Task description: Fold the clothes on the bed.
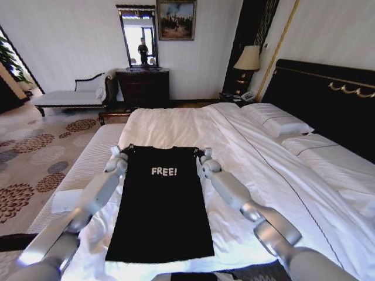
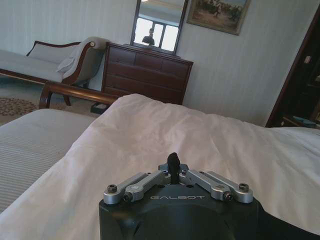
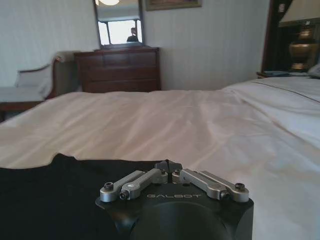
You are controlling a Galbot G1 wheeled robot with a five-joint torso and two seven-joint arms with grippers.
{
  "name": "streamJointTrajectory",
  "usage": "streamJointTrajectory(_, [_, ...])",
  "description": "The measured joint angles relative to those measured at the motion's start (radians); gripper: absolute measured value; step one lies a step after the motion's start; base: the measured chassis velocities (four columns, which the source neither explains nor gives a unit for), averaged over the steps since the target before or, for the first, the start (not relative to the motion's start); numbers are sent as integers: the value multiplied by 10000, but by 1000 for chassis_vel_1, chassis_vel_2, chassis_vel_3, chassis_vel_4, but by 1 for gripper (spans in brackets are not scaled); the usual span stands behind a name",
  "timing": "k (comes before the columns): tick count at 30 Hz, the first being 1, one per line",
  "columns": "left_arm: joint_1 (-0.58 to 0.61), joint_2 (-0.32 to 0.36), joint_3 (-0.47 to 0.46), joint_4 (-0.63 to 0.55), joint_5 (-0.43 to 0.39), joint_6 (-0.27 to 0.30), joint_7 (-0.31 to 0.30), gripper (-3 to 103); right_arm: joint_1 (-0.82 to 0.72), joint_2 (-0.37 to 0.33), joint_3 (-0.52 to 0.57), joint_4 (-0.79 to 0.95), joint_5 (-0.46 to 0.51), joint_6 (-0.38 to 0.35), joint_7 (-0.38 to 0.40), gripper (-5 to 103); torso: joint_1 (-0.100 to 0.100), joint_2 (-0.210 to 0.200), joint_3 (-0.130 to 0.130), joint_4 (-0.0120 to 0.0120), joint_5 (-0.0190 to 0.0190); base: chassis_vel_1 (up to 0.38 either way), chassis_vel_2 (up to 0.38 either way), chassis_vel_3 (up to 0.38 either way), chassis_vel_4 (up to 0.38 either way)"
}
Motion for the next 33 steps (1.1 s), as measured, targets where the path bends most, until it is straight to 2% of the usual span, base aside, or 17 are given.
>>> streamJointTrajectory(5, [-695,-440,246,1258,92,-21,254,2,772,610,267,-1963,-880,538,-324,0,0,0,0,-2,-3,0,0,0,0])
streamJointTrajectory(9, [-1024,-602,461,1798,275,-27,388,2,1095,979,522,-2887,-1343,901,-509,0,0,0,0,-2,-2,0,0,0,0])
streamJointTrajectory(16, [-1042,-778,467,1756,453,-94,430,2,1209,1303,894,-3250,-1745,1245,-406,0,-3,0,-2,2,-1,0,0,0,0])
streamJointTrajectory(22, [-533,-763,194,1054,755,-414,270,2,711,1175,997,-2639,-1840,1343,-293,0,-3,0,-2,-3,-3,0,0,0,0])
streamJointTrajectory(29, [1073,-368,-296,-964,1140,-789,93,2,-485,684,772,-865,-1917,1487,-2,0,-5,1,-3,0,-1,0,0,0,0])
streamJointTrajectory(33, [1984,-241,-563,-1614,1850,-1295,32,2,-1419,269,654,402,-1853,1577,52,0,-4,1,-2,0,-2,0,0,0,0])
